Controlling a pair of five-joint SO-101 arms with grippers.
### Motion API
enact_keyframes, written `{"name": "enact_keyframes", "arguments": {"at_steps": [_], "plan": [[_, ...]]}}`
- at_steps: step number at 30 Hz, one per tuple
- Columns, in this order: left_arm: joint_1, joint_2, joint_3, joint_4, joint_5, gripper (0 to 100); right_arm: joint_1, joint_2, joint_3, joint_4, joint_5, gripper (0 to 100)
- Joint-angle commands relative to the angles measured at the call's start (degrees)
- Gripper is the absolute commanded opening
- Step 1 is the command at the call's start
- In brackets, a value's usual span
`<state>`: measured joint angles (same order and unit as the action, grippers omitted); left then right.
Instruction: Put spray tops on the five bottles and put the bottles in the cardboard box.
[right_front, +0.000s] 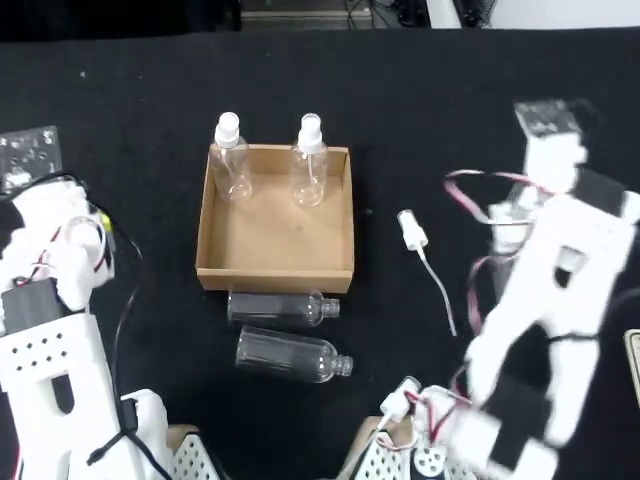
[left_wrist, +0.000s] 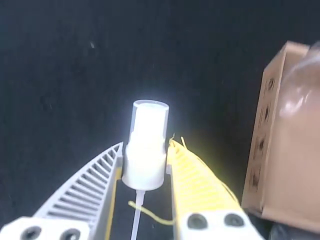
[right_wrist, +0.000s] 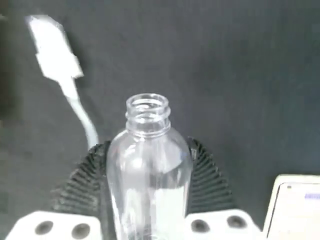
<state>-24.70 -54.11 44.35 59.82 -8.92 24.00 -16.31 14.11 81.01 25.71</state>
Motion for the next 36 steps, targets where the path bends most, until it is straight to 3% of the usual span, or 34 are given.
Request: {"name": "enact_keyframes", "arguments": {"at_steps": [1,9,16,20,24,36], "plan": [[0.66,-0.53,-7.96,-0.88,1.14,3,-10.46,-15.08,-3.65,0.79,-9.85,1.0],[1.98,-0.53,-23.43,-0.97,18.11,3,-31.74,-34.42,-0.48,-6.77,-23.38,1.1],[15.16,-0.53,-36.0,-1.05,19.43,3,-45.01,-50.86,20.62,-25.58,-26.2,1.1],[23.69,-0.53,-39.6,-3.16,19.52,3,-47.38,-58.15,31.16,-32.7,-26.2,1.1],[33.36,0.0,-39.52,-13.98,19.43,3,-47.38,-59.65,35.82,-36.04,-26.64,1.1],[48.22,-6.24,-23.16,-34.02,19.43,3,-54.59,-60.09,48.66,-48.53,-26.64,1.1]]}}
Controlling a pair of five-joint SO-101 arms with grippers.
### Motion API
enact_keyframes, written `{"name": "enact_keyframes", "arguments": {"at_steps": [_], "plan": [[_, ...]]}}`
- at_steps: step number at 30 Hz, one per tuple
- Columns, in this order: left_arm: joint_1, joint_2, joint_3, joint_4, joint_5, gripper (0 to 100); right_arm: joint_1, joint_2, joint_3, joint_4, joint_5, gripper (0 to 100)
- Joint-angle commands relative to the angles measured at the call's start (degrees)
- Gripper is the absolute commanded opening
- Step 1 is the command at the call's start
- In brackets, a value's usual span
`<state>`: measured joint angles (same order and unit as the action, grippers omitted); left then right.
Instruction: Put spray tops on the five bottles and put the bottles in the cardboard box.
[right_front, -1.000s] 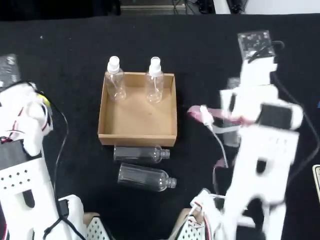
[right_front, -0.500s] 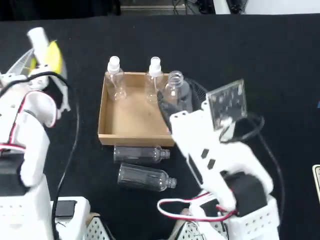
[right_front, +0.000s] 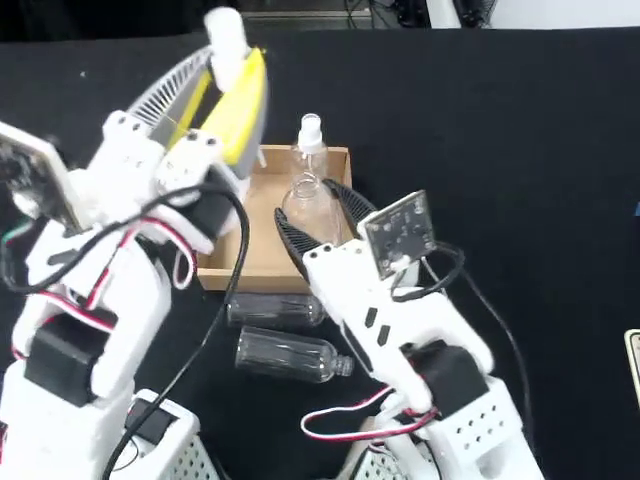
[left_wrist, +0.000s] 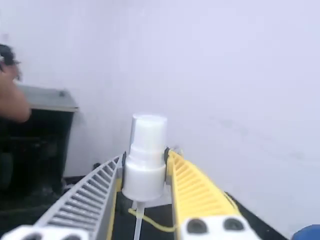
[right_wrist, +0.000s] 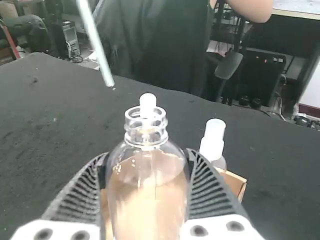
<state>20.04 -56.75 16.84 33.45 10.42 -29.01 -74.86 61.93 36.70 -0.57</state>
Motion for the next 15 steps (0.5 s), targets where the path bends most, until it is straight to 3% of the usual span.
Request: {"name": "enact_keyframes", "arguments": {"at_steps": [1,10,15], "plan": [[3.47,-4.66,6.11,-9.41,0.09,3,-1.85,-1.54,1.71,-4.92,-0.35,1.1],[7.25,-9.05,15.25,-18.2,-0.35,3,-2.11,-1.54,3.3,-5.71,-0.35,1.1],[7.69,-3.96,14.73,-18.11,-6.59,3,-1.85,-1.63,3.3,-5.71,-0.35,1.1]]}}
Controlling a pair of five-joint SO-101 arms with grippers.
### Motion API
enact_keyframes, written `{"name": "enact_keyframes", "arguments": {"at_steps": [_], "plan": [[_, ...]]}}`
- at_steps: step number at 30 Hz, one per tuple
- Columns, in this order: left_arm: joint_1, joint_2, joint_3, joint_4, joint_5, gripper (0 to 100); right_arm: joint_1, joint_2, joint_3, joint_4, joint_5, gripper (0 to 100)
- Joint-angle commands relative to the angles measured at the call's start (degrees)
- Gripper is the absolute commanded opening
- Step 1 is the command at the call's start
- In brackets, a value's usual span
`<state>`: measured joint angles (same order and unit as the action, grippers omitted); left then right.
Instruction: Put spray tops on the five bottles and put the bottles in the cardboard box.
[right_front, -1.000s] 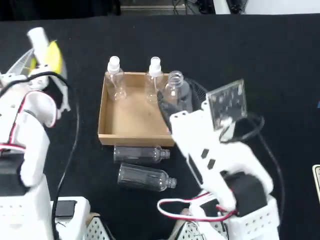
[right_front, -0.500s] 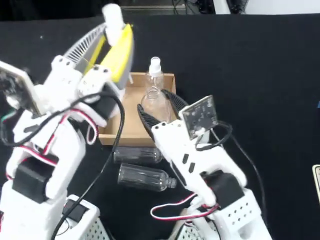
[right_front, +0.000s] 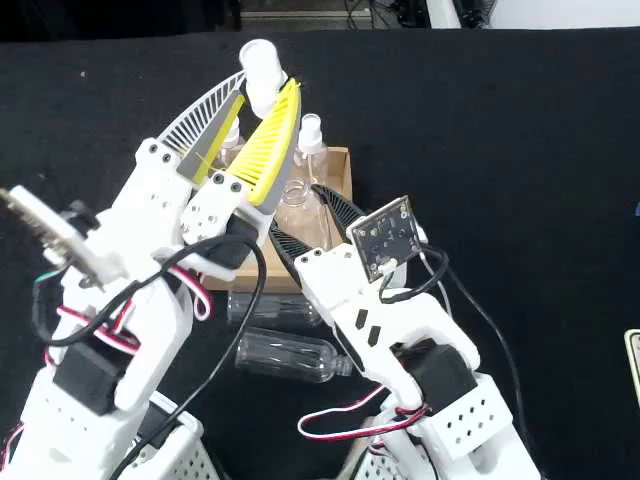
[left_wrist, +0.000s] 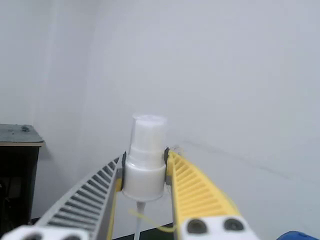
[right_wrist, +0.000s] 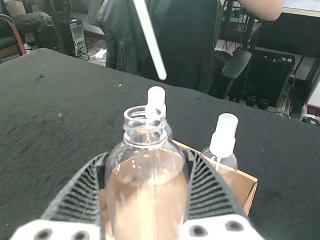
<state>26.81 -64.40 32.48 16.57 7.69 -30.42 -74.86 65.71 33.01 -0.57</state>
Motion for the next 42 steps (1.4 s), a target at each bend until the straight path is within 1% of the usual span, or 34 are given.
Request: {"name": "enact_keyframes", "arguments": {"at_steps": [1,9,12,17,22,33,42], "plan": [[0.92,4.4,-0.92,-1.23,-4.22,3,-0.44,-1.63,-0.48,-2.02,-0.35,1.1],[0.92,5.36,-1.19,-1.32,-4.13,3,-0.44,-1.63,-0.48,-2.02,-0.26,1.1],[0.48,5.19,-4.0,-0.44,-3.96,3,-0.44,-1.54,-0.4,-2.02,-0.26,1.1],[2.24,2.64,-8.66,10.73,-3.96,3,-0.44,-1.54,-0.4,-2.11,-0.35,1.1],[2.51,2.64,-12.09,15.91,-4.04,3,-0.44,-1.54,-0.4,-2.11,-0.35,1.1],[2.59,3.34,-10.77,16.18,-4.04,3,-0.44,-1.63,-0.4,-2.11,-0.35,1.1],[2.77,3.87,-2.59,16.26,-3.87,3,-0.44,-1.63,-0.48,-2.11,-0.35,1.1]]}}
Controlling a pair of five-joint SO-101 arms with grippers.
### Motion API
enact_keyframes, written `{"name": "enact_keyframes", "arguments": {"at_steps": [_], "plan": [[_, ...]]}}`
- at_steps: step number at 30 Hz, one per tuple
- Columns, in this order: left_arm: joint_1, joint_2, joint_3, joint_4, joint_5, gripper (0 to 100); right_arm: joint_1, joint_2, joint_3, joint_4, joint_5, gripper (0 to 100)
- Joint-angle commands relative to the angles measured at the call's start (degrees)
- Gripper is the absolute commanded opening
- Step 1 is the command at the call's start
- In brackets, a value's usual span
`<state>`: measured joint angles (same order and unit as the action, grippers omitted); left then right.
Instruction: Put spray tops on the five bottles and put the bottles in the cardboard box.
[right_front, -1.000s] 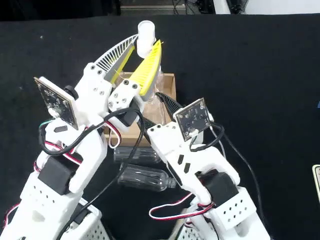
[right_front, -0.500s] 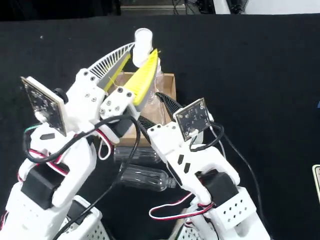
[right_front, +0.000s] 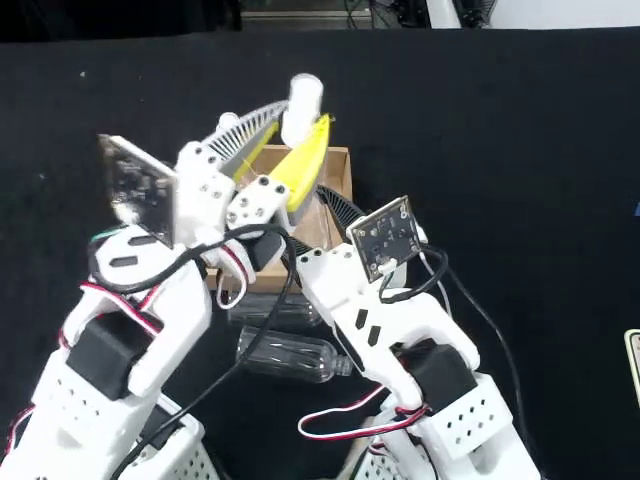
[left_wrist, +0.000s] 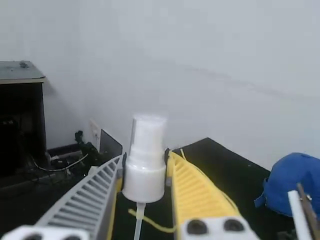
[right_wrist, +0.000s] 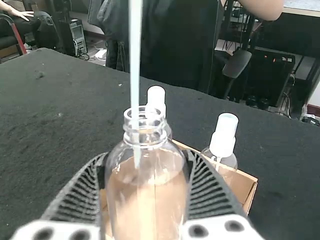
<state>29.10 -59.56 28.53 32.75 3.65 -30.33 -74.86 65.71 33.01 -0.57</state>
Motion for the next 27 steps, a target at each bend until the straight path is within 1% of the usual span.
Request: {"name": "enact_keyframes", "arguments": {"at_steps": [1,3,7,9,12,16,20,22,27], "plan": [[0.22,-1.32,2.59,0.09,0.18,3,-0.53,-1.63,-0.48,-2.11,-0.35,1.1],[0.13,-2.2,5.58,0.09,0.97,9,-0.53,-1.63,-0.48,-2.11,-0.35,1.1],[-0.48,-5.27,9.71,0.18,9.85,25,-0.53,-1.63,-0.48,-2.11,-0.35,1.1],[-2.15,-7.3,9.45,2.11,10.81,28,-0.44,-1.63,-0.4,-2.11,-0.35,1.1],[-4.09,-8.88,5.41,9.41,9.14,28,-0.44,-1.63,-0.4,-2.11,-0.35,1.1],[-9.19,-8.79,-0.57,19.43,8.09,28,-0.44,-1.63,-0.31,-2.11,-0.35,1.1],[-12.79,-9.05,-1.71,23.65,8.18,28,-0.09,-1.63,-0.4,-2.2,-0.35,1.1],[-15.87,-9.14,-1.71,25.93,8.44,28,2.11,-1.63,-0.4,-3.25,-0.88,1.1],[-26.68,-8.7,-0.48,32.35,8.09,28,9.76,-1.19,2.15,-8.0,-12.75,1.1]]}}
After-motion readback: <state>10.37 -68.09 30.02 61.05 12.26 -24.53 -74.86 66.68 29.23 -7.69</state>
